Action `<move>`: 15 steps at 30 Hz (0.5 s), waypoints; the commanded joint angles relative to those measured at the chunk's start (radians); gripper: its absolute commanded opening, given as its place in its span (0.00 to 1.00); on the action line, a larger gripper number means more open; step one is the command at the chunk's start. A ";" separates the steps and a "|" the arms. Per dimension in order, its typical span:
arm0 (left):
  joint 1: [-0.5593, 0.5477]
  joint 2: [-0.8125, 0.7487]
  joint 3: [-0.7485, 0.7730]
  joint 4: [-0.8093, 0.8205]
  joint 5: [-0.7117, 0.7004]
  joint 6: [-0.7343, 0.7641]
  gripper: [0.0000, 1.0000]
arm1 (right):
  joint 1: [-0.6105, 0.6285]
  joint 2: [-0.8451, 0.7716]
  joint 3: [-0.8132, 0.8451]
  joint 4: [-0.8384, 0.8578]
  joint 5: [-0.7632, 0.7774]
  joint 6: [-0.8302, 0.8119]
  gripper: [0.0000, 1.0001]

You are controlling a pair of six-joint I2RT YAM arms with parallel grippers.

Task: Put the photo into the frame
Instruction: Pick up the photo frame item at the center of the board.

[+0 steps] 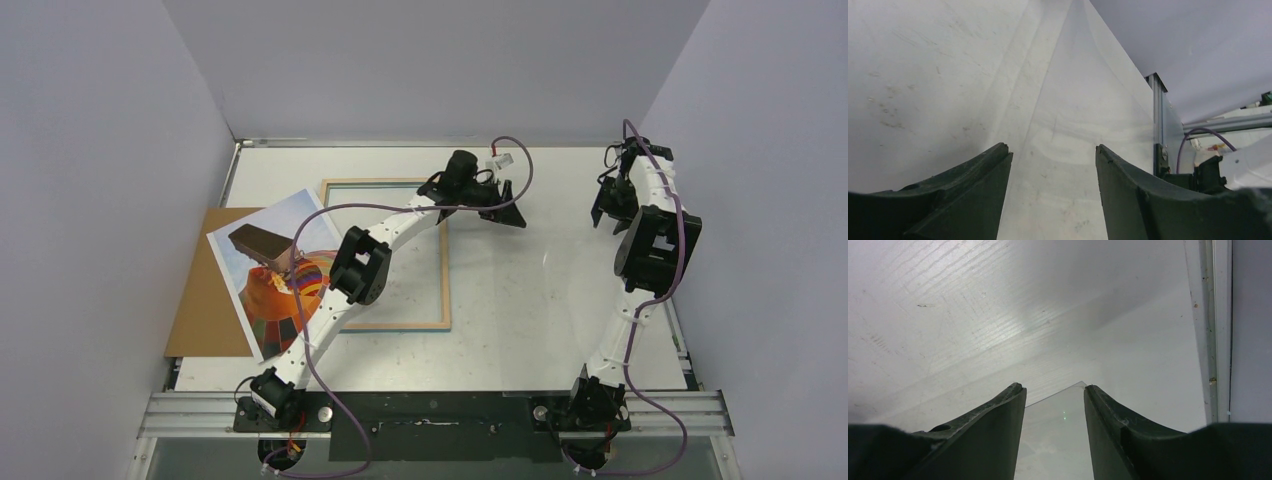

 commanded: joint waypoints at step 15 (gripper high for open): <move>0.004 -0.029 -0.004 -0.222 -0.072 0.207 0.59 | 0.006 -0.061 -0.002 -0.039 -0.021 -0.013 0.46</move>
